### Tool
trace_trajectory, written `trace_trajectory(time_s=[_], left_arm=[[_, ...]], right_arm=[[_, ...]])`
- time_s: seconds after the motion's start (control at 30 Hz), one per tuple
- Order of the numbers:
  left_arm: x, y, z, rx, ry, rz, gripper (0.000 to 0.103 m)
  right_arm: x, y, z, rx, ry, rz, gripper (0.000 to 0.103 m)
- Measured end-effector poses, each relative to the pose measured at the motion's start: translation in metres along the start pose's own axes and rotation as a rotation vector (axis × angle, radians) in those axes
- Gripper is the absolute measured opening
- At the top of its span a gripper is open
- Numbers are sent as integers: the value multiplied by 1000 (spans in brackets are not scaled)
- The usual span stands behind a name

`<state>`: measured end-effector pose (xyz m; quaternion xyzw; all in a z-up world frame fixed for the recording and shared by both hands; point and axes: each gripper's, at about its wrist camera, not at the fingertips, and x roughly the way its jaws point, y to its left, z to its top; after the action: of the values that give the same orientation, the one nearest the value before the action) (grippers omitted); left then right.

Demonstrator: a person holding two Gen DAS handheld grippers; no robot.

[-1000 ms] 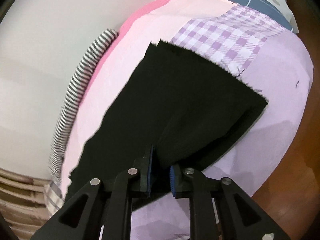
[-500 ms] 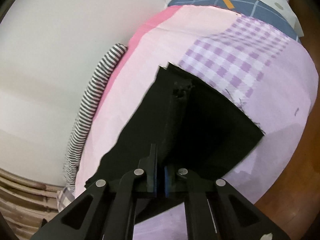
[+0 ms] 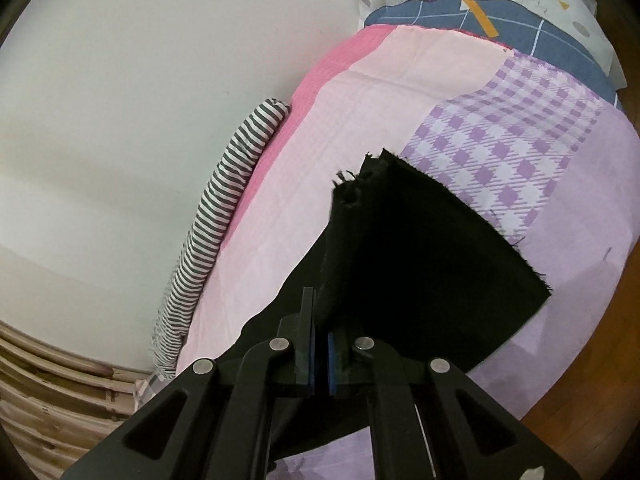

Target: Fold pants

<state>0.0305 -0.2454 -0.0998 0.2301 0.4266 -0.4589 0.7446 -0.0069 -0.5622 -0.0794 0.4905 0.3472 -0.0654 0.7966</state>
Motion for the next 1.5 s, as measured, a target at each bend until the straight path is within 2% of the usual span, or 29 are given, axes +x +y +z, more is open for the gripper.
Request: trace_trajectory(time_s=[0.03,0.13,0.43,0.6,0.7,0.77,0.9,1.1,1.17,1.27,1.4,1.5], left_arm=[[2,-1,1,0,3,-5,9],[7,-2,0,4,6,-14,6],[21,-12,-7,24,32,-13,5],[26,-11,-8,13,43,-14,5],[27,-11,-8,16,43,-12,6],[27,-11,-8,10,42,-12,6],[27,-11,-8,11,42,-14,6],[27,-9,-10,-3,39,-23,6],[28,-5,-9,-31,40,-40,10],[28,2,-7,-85,47,-89,21],[23,11,-3,-149,46,-113,33],[8,23,-2,-195,-3,-133,40]], right_arm=[[-2,-2,-1,0,0,-1,5],[-8,-9,-5,4,-8,-15,5],[-10,-52,-20,74,-18,-77,5],[-15,-73,-12,121,-49,-100,7],[-22,-77,-5,110,-70,-121,6],[-26,-77,-4,96,-79,-105,5],[-28,-67,-9,15,-95,-174,4],[-16,-81,-12,48,-70,-230,5],[-15,-85,-14,66,-71,-229,5],[-19,-84,-14,71,-70,-250,11],[-30,-82,-15,76,-75,-296,33],[-43,-78,-15,65,-102,-325,34]])
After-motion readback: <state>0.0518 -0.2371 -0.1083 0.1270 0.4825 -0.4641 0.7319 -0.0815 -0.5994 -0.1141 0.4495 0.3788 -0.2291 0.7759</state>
